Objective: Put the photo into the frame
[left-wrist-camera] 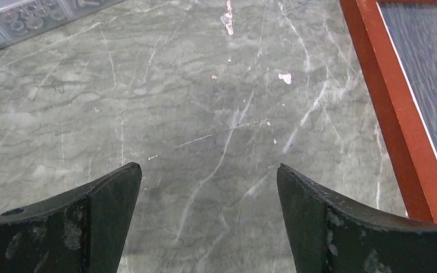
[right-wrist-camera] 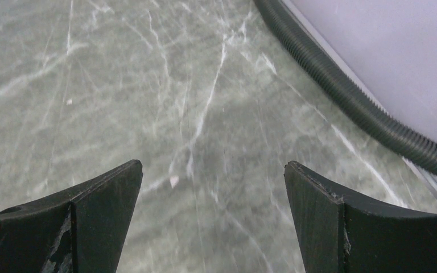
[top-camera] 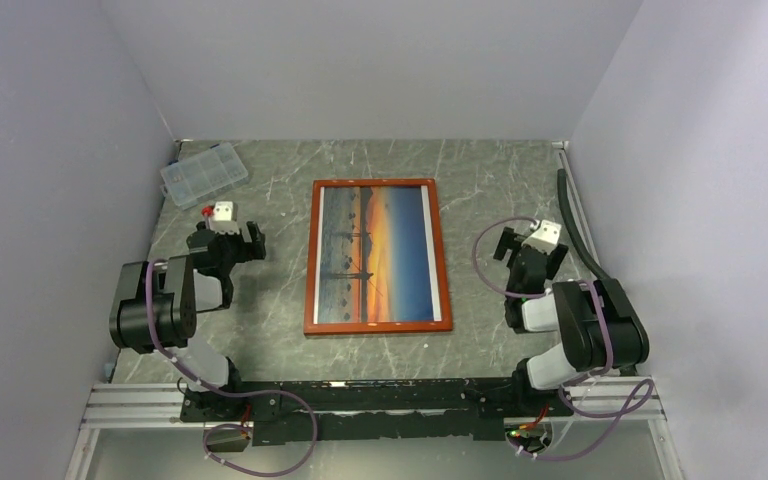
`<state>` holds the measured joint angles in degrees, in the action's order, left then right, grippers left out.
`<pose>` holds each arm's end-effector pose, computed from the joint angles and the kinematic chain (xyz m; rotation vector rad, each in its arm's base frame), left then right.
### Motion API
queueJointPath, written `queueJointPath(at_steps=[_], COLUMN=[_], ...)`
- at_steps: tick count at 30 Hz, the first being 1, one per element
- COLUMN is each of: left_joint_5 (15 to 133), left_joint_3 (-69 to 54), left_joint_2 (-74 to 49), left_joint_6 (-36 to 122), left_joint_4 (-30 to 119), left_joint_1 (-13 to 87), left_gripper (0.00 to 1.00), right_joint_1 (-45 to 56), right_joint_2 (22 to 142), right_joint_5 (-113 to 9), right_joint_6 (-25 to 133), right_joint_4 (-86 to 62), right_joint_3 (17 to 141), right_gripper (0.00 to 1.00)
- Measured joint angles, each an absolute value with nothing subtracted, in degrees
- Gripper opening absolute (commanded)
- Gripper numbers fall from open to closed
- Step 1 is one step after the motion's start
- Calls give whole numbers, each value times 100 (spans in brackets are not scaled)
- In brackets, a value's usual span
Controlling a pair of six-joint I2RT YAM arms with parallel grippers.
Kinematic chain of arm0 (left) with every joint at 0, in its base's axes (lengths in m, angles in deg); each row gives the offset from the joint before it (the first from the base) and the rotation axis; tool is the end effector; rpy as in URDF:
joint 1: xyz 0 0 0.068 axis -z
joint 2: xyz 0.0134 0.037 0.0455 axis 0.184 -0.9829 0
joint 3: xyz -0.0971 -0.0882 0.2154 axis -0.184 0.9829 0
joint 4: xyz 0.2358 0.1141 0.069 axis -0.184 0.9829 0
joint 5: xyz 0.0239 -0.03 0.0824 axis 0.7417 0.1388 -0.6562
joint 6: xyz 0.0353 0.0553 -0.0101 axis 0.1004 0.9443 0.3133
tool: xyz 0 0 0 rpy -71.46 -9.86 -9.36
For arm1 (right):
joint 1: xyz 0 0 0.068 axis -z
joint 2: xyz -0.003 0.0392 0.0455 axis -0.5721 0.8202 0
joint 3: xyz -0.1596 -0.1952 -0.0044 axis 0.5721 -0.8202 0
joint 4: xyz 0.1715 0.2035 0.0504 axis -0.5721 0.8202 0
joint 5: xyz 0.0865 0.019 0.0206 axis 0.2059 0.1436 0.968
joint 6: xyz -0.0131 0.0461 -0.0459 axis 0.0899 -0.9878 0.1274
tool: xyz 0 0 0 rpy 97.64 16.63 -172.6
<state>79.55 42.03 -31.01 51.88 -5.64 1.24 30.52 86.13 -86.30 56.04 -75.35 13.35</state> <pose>0.2918 0.0351 0.0945 -0.0231 1.8846 -0.1470 0.2429 -0.0052 0.0995 0.3382 1.7340 -0.3021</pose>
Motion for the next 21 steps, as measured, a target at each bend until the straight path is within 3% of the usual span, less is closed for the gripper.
queueJointPath(at_steps=[21], left_joint_5=[7579], left_joint_3=[4177], left_joint_2=[-3101], left_joint_6=[5190], left_joint_4=[-464], left_joint_1=[244], left_gripper=[95], right_joint_1=[3257], right_joint_2=[8652], right_joint_5=[-8162], right_joint_6=[5637], right_joint_4=[-7544], right_joint_3=[1621], right_gripper=[100])
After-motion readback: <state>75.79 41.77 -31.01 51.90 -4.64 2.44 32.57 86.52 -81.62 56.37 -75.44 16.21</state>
